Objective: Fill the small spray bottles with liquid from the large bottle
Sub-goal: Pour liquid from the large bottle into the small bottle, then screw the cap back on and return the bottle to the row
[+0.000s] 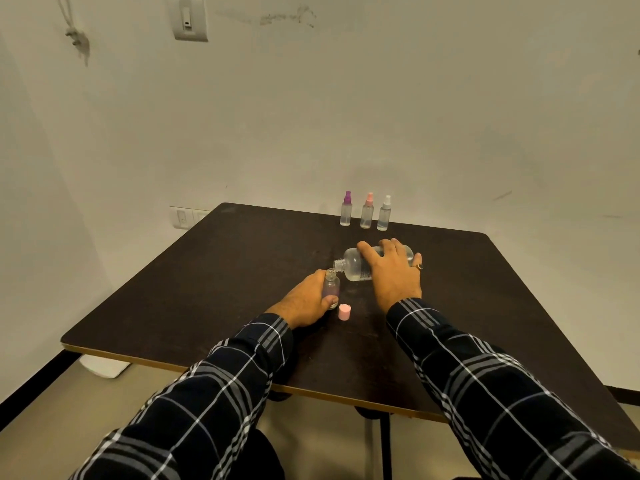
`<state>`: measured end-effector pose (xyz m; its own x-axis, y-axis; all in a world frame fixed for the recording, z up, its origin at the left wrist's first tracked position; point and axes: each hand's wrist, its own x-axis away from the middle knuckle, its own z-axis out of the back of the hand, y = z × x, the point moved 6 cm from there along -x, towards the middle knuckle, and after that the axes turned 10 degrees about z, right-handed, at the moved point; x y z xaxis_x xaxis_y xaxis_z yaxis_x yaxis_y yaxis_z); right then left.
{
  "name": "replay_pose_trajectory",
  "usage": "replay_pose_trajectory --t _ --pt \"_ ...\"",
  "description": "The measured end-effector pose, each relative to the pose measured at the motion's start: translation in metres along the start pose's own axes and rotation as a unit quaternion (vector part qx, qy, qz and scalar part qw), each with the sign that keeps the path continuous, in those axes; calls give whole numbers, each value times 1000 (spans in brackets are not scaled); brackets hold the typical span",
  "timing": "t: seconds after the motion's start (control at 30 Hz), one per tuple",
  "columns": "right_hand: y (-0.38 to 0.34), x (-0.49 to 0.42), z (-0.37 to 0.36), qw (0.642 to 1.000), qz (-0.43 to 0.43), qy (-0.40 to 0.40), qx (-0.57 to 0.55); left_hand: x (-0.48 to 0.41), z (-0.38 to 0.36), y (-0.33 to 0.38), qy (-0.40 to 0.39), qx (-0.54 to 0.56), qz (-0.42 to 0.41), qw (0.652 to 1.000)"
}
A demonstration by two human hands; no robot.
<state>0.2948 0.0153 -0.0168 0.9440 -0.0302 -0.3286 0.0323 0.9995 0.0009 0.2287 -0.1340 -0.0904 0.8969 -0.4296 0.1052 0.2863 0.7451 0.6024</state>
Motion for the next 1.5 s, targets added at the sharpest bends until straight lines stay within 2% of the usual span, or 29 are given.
replay_pose_trajectory --t 0.27,0.4,0.53,0.7,1.07,1.13,1.23,1.27,1.37,1.5 --pt "4 7 -10 996 -40 -13 -83 1 0 1 -1 -2 -7 1000" --pt "9 8 -18 983 -76 -8 -166 1 0 1 1 -2 -9 1000" --pt "11 12 -23 940 -123 49 -316 0 0 0 5 -8 -8 1000" --pt "10 20 -29 887 -165 81 -424 0 -1 0 -2 -5 4 1000" --pt "16 26 -44 864 -218 49 -451 -1 -2 -1 -4 0 10 1000" --pt "11 36 -43 874 -226 83 -423 -1 -2 -1 -4 0 7 1000" --pt "-4 61 -32 923 -203 155 -289 -1 -3 -1 1 1 2 1000" --pt "-11 66 -33 939 -178 141 -259 -1 -3 -2 2 1 1 1000" --pt "-30 70 -48 970 -100 11 -219 0 -3 0 5 2 0 1000" --pt "-37 59 -50 975 -83 -12 -204 1 -3 0 9 7 9 1000"
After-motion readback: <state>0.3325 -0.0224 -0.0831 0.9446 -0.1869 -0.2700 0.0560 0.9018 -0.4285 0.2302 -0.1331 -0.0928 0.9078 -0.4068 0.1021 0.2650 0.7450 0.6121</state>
